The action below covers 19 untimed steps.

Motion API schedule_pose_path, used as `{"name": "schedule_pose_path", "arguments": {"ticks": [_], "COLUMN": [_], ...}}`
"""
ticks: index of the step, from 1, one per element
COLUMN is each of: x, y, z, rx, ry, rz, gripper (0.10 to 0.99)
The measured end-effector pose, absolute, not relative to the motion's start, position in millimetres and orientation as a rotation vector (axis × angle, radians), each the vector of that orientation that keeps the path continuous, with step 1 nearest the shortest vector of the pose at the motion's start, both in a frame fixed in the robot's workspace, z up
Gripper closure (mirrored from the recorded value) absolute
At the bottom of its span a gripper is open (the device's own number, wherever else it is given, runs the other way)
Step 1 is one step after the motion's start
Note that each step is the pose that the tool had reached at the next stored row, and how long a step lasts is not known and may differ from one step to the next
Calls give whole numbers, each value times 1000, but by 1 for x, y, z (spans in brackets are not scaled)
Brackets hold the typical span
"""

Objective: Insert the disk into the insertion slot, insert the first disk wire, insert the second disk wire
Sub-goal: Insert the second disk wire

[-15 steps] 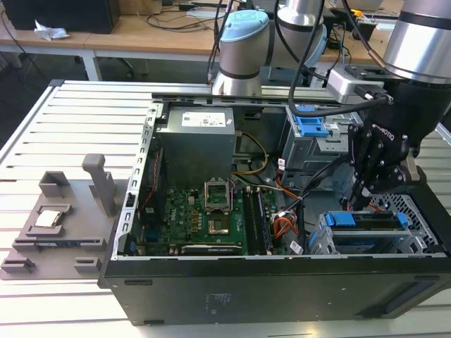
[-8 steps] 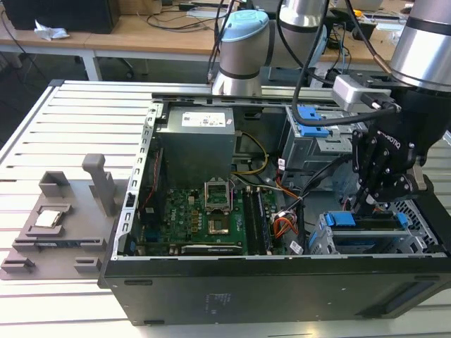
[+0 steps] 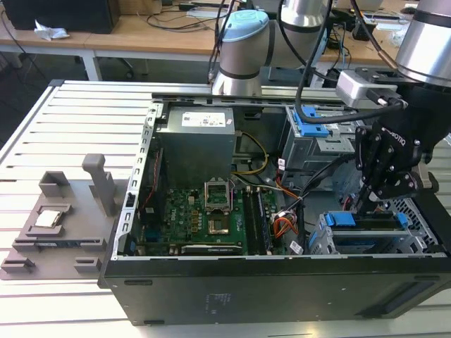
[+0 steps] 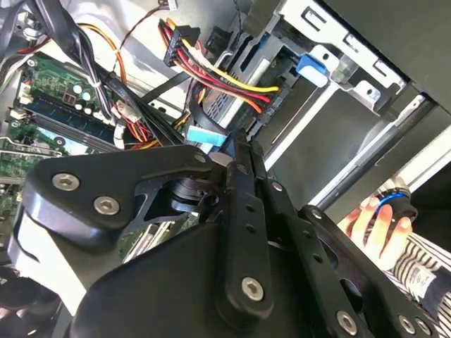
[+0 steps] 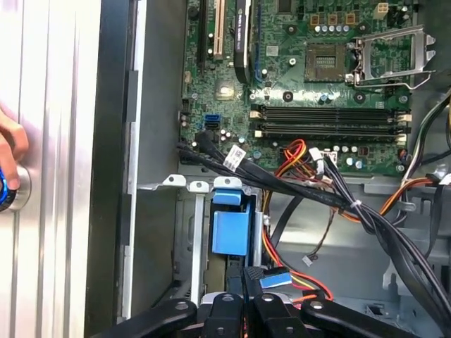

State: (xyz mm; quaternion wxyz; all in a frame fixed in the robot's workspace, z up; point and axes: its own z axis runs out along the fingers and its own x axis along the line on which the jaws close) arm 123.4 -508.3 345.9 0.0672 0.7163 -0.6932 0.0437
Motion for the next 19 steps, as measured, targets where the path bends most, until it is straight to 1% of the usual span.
{"name": "schedule_pose_path", "arguments": {"ticks": [2, 4, 8, 19], "x": [127, 129, 132, 136], "y": [-514, -520, -521, -528], "z": [346, 346, 346, 345], "rx": [2168, 2170, 2187, 2192], "ry": [-2097, -2098, -2112, -2116], "rz": [105, 97, 60, 40], "gripper": [941, 941, 941, 941]}}
